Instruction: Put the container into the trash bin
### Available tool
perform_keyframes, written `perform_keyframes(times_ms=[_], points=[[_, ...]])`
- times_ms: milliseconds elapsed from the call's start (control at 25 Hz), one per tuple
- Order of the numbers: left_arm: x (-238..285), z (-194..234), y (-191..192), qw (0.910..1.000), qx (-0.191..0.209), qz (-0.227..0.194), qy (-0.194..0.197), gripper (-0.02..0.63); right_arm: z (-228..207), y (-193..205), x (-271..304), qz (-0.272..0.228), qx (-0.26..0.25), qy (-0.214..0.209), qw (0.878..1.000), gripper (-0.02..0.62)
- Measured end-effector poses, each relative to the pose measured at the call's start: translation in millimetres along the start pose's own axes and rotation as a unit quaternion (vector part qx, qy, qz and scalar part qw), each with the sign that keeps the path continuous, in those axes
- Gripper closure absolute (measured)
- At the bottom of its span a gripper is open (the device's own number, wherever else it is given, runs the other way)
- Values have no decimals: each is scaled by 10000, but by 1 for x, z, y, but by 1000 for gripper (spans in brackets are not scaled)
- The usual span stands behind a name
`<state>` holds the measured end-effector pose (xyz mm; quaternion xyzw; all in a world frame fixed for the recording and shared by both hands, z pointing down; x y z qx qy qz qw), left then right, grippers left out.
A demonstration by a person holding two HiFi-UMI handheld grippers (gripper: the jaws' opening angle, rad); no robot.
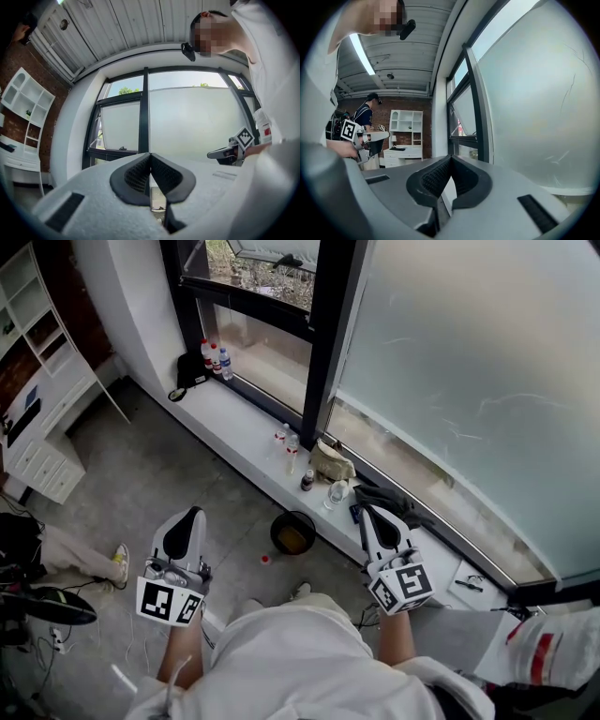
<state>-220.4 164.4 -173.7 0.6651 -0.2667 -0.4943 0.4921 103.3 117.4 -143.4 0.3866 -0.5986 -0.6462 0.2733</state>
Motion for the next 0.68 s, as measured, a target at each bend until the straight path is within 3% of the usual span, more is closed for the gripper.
perform_keyframes(times_ms=[200, 680], points=[[2, -9, -4, 9999, -18, -57, 145, 589, 0, 3, -9, 84, -3, 92, 9999, 594], [-26, 14, -11, 10000, -45, -71, 2, 589, 32, 1, 10, -79, -17, -65, 9999, 594]])
Point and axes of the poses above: the fingertips, and each gripper's own axes: x forward along the fingers, z to its left, y out of its underside, the point moved 4 cm from there along -x, backward along the fingers, and after that the axes turned 13 degrees about -z, right-handed, at the moved point
